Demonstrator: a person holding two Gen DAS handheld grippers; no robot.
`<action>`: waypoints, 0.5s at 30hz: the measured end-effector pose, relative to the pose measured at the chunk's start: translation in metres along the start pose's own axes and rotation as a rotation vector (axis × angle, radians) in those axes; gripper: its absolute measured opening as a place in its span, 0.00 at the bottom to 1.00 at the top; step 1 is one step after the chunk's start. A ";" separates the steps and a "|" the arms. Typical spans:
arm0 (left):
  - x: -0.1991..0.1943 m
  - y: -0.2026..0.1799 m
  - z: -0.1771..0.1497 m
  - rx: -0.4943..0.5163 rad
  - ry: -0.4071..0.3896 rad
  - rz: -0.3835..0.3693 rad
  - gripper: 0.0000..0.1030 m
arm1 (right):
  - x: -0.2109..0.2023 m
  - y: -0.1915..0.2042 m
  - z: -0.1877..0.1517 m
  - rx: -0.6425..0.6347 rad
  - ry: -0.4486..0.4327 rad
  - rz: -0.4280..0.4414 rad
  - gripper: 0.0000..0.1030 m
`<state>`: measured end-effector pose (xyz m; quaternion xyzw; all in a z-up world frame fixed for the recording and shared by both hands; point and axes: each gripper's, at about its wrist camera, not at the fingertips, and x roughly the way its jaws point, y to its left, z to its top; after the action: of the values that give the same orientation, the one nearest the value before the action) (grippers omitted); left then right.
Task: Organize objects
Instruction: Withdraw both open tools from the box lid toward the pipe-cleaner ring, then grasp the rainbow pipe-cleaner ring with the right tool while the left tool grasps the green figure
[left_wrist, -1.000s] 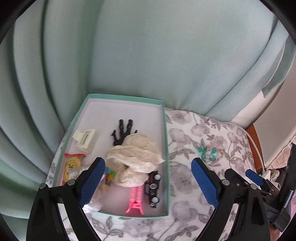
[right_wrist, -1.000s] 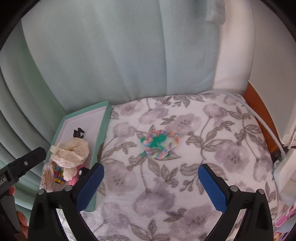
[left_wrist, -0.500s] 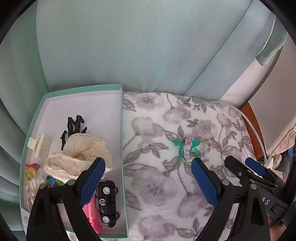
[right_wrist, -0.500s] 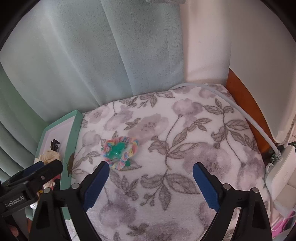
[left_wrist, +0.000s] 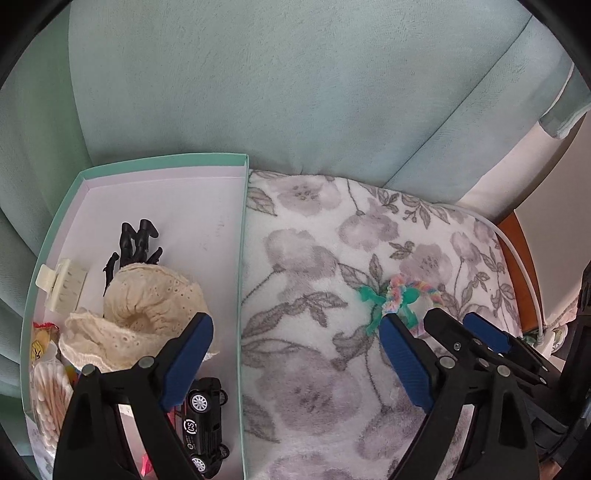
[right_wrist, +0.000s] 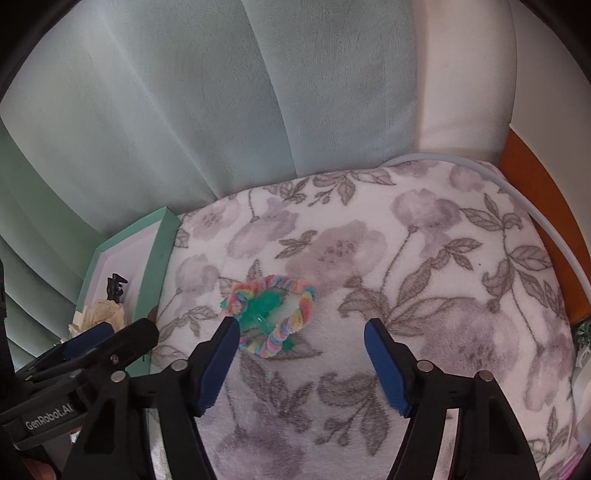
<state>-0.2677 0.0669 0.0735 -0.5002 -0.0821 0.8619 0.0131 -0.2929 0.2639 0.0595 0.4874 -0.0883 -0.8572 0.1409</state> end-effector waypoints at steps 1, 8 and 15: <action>0.000 0.001 0.001 -0.002 -0.001 -0.001 0.89 | 0.001 0.000 0.000 0.001 0.002 0.004 0.60; 0.003 0.003 0.002 -0.005 -0.004 -0.004 0.89 | 0.009 -0.001 0.001 0.010 0.011 0.027 0.39; 0.006 -0.005 0.002 0.016 0.000 -0.011 0.89 | 0.013 -0.005 -0.001 0.030 0.018 0.051 0.21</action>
<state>-0.2731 0.0725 0.0702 -0.4996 -0.0780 0.8625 0.0220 -0.2986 0.2647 0.0470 0.4947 -0.1122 -0.8475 0.1561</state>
